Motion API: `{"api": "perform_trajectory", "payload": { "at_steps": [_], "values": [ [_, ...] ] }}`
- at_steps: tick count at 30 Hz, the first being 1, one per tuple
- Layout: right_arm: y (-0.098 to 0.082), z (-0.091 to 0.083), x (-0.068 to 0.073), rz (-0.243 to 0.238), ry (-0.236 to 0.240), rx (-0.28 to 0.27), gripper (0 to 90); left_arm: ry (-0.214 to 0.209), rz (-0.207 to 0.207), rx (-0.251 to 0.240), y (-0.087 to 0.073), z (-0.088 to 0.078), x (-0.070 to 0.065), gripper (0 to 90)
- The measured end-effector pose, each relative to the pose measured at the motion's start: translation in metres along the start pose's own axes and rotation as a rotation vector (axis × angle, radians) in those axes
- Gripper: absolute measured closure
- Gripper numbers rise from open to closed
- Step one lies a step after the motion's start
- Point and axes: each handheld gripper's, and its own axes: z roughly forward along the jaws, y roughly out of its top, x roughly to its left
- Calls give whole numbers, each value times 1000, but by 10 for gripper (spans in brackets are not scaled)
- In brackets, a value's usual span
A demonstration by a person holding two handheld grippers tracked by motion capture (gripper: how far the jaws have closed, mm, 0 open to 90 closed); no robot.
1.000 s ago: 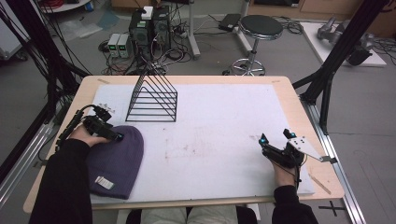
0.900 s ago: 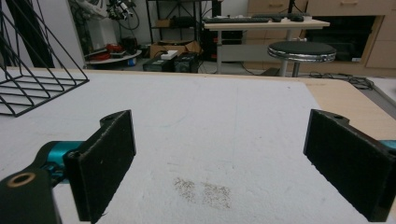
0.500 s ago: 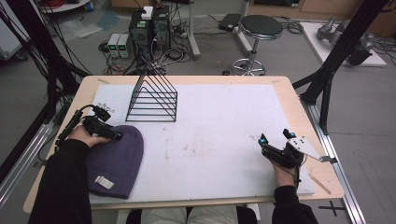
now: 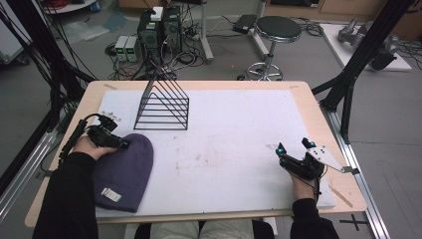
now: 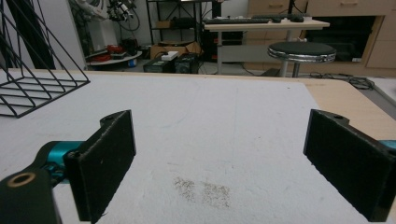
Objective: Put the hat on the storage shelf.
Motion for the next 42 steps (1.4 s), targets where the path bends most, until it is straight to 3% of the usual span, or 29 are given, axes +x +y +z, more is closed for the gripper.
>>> {"api": "perform_trajectory", "payload": {
  "at_steps": [7, 13, 14, 15, 16, 24, 32, 38, 42],
  "values": [
    [0, 1, 0, 1, 1, -2, 83, 21, 20, -24, -2, -5, -6, 780],
    [0, 1, 0, -3, 2, -5, 83, 28, 49, -80, -1, -20, -15, 777],
    [0, 1, 0, -3, 2, -3, 83, 35, 76, -114, 0, -27, -21, 777],
    [0, 1, 0, -5, 2, -3, 83, 35, 76, -114, 0, -27, -21, 777],
    [0, 1, 0, -6, 2, -2, 83, 31, 94, -154, 0, -36, -28, 777],
    [0, 2, 1, 10, 3, -4, 83, 13, 143, -238, 6, -50, -47, 776],
    [0, 2, 1, 11, 4, 2, 83, 37, 211, -324, 25, -61, -73, 776],
    [0, 2, 1, 5, 2, -7, 83, 11, 251, -380, 41, -72, -93, 775],
    [0, 2, 0, 10, 3, -7, 83, -14, 283, -460, 57, -85, -114, 775]
  ]
}}
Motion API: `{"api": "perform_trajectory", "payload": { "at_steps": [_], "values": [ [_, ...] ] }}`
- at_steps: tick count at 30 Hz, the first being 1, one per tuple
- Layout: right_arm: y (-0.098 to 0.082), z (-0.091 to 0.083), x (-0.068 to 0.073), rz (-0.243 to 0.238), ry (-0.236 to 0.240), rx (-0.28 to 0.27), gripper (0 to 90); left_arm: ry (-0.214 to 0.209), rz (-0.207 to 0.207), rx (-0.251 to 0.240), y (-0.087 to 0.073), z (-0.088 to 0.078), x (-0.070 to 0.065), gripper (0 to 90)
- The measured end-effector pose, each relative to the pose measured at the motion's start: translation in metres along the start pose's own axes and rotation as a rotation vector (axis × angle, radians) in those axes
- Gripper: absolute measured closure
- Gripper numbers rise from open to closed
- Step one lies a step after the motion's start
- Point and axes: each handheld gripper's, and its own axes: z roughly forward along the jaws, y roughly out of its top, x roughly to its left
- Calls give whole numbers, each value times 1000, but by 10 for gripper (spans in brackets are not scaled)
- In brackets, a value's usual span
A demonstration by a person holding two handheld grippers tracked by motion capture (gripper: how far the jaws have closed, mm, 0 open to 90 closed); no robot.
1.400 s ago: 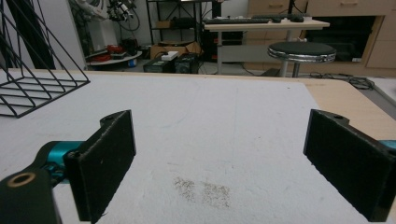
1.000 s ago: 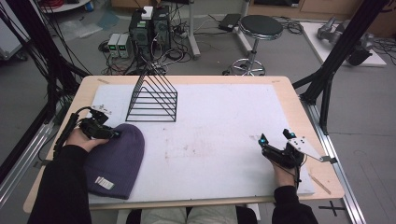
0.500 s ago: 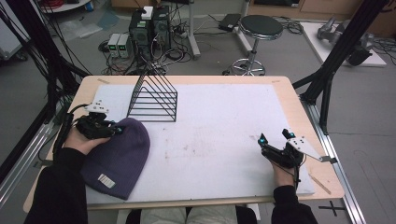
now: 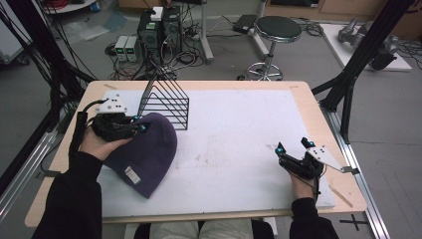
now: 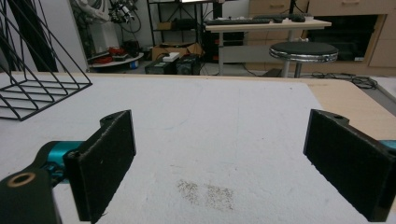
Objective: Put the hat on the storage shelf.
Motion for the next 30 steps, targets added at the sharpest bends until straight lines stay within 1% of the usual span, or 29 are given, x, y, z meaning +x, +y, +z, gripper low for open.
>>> {"api": "perform_trajectory", "payload": {
  "at_steps": [1, 4, 5, 6, 7, 8, 9, 10, 11, 12, 13, 14, 15, 16, 17, 18, 19, 20, 21, 22, 23, 24, 26, 27, 30],
  "values": [
    [0, 0, 0, 0, 0, -1, 83, 0, 0, 0, 0, 0, 0, 775],
    [0, 0, 0, 1, 4, -2, 83, 4, 15, -48, 11, -1, -8, 775],
    [0, -1, 0, 3, 4, -3, 83, 13, 30, -84, 18, -1, -14, 775],
    [0, -1, 0, 3, 4, -3, 83, 13, 30, -84, 18, -1, -14, 775],
    [0, -1, 1, 8, 9, -4, 83, 25, 42, -121, 23, -1, -19, 775],
    [1, -1, 1, 10, 12, -5, 83, 25, 42, -121, 23, -1, -19, 775],
    [1, -1, 2, 11, 19, -11, 83, 36, 39, -175, 27, 0, -23, 775],
    [1, -1, 3, 15, 29, -20, 83, 36, 39, -175, 27, 0, -23, 775],
    [2, -2, 5, 21, 44, -28, 83, 35, 33, -223, 30, 0, -27, 775],
    [2, -2, 5, 21, 44, -28, 83, 35, 33, -223, 30, 0, -27, 775],
    [4, -3, 10, 29, 79, -41, 83, 42, 33, -266, 33, 1, -31, 775],
    [6, -3, 14, 32, 100, -49, 83, 34, 24, -291, 35, 1, -32, 775],
    [6, -3, 14, 32, 100, -49, 83, 34, 24, -291, 35, 1, -32, 772],
    [9, -2, 21, 18, 134, -64, 83, 48, 24, -319, 38, 3, -34, 771],
    [10, -2, 25, 11, 148, -69, 83, 53, 23, -328, 40, 4, -35, 771],
    [10, -2, 25, 11, 148, -69, 83, 53, 23, -328, 40, 4, -35, 771],
    [13, 0, 31, -9, 172, -79, 83, 62, 26, -343, 41, 4, -36, 771],
    [15, 1, 36, -9, 193, -79, 83, 76, 20, -397, 44, 5, -38, 771],
    [15, 1, 36, -9, 193, -79, 83, 76, 20, -397, 44, 5, -38, 771],
    [18, 3, 42, -31, 224, -90, 83, 82, 10, -451, 47, 5, -41, 771],
    [20, 3, 46, -39, 238, -95, 83, 79, 7, -469, 49, 5, -42, 771],
    [22, 4, 49, -42, 248, -101, 83, 79, 7, -469, 49, 5, -42, 771],
    [25, 5, 56, -37, 262, -116, 83, 64, 0, -483, 54, 7, -42, 771],
    [26, 7, 59, -43, 269, -130, 83, 66, 0, -488, 56, 8, -43, 771],
    [30, 14, 68, -45, 313, -134, 82, 67, 3, -501, 59, 8, -44, 771]
  ]
}}
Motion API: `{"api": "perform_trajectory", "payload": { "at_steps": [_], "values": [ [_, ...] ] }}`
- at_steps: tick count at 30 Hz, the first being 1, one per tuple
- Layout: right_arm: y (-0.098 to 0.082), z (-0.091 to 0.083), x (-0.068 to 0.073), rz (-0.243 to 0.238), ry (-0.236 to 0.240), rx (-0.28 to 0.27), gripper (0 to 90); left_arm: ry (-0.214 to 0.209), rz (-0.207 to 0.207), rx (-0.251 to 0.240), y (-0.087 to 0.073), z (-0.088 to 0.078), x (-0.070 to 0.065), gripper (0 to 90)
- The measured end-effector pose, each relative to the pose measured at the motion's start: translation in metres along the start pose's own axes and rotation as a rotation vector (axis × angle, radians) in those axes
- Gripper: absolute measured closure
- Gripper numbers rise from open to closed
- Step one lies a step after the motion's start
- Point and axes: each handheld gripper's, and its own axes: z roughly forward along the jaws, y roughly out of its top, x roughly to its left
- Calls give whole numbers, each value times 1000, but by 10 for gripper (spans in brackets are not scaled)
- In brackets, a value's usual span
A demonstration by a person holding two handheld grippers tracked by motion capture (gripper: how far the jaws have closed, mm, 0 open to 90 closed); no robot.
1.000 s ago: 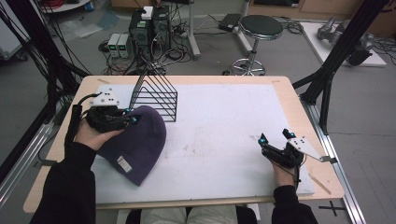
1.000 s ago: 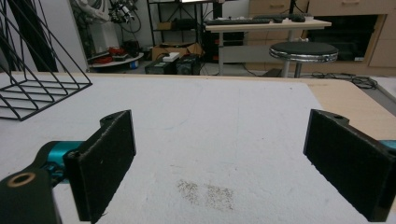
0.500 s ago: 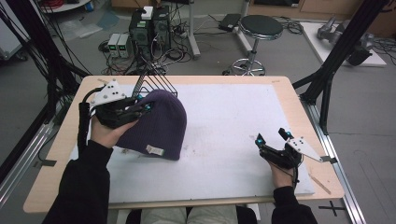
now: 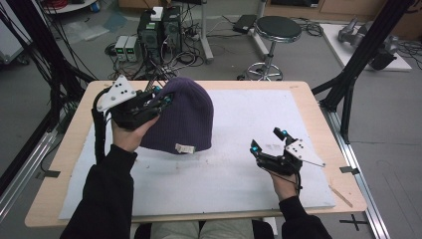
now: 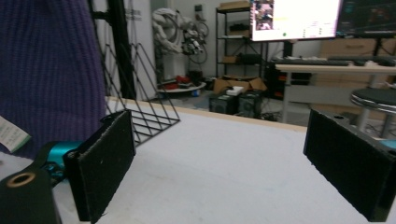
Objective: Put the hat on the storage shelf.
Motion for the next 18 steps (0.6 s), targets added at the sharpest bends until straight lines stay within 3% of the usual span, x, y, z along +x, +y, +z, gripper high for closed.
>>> {"api": "perform_trajectory", "payload": {
  "at_steps": [4, 9, 10, 11, 12, 13, 15, 16, 18],
  "values": [
    [8, 21, 11, 4, 101, 3, 83, -9, 8, -38, 5, 2, -4, 770],
    [16, 52, 28, 28, 275, 28, 83, -37, 5, -91, 10, 2, -5, 771],
    [16, 52, 28, 28, 275, 28, 83, -37, 5, -91, 10, 2, -5, 771],
    [19, 63, 34, 45, 324, 55, 83, -40, 8, -96, 10, 2, -5, 771],
    [19, 63, 34, 45, 324, 55, 83, -40, 8, -96, 10, 2, -5, 771],
    [20, 74, 40, 72, 380, 78, 83, -38, 10, -98, 10, 1, -5, 771],
    [21, 84, 45, 79, 414, 111, 84, -38, 4, -105, 10, 1, -4, 771],
    [22, 87, 48, 88, 431, 121, 110, -36, 7, -113, 11, -1, -2, 771],
    [22, 90, 53, 96, 479, 122, 242, -37, 4, -118, 10, -3, 0, 770]
  ]
}}
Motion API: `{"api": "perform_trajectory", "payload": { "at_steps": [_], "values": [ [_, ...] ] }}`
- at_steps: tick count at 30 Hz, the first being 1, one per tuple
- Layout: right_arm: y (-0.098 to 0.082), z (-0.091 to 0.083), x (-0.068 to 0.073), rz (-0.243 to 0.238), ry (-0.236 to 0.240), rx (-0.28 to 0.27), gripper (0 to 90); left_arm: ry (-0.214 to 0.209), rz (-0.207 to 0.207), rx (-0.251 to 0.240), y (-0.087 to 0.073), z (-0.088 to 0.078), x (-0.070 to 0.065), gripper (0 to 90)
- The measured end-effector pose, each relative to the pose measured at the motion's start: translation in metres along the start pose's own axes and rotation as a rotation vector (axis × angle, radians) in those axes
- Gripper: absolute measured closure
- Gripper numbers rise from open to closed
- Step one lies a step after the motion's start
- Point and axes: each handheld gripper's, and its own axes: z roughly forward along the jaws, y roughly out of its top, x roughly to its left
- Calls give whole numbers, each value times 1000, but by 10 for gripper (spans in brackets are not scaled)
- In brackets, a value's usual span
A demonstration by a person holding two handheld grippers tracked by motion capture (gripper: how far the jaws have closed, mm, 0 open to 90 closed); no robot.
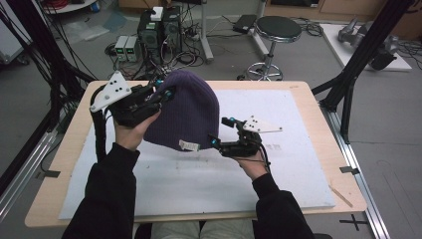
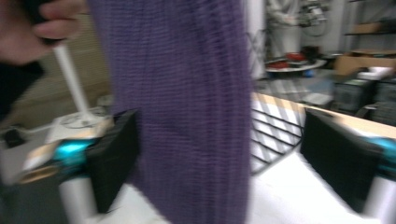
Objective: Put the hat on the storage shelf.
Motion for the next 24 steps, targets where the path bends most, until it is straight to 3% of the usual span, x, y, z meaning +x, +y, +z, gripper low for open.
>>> {"api": "perform_trajectory", "payload": {
  "at_steps": [2, 3, 8, 14, 16, 19, 24],
  "values": [
    [0, 3, 2, -11, 6, 4, 275, 6, -1, 1, 0, -1, 2, 770],
    [1, 6, 6, -30, -7, 30, 402, 10, -3, 3, -1, -2, 3, 771],
    [2, 14, 11, -45, 10, 62, 784, 24, -5, 0, -3, -7, 12, 771],
    [12, 25, 17, -91, -7, 103, 826, 53, 9, -7, -1, -15, 26, 771],
    [24, 33, 18, -142, -25, 112, 830, 62, 10, -11, 2, -17, 32, 771],
    [33, 36, 19, -147, -36, 111, 830, 70, 19, -29, 10, -19, 42, 770],
    [56, 53, 16, -191, -96, 102, 830, 99, 51, -33, 20, -15, 64, 769]
  ]
}}
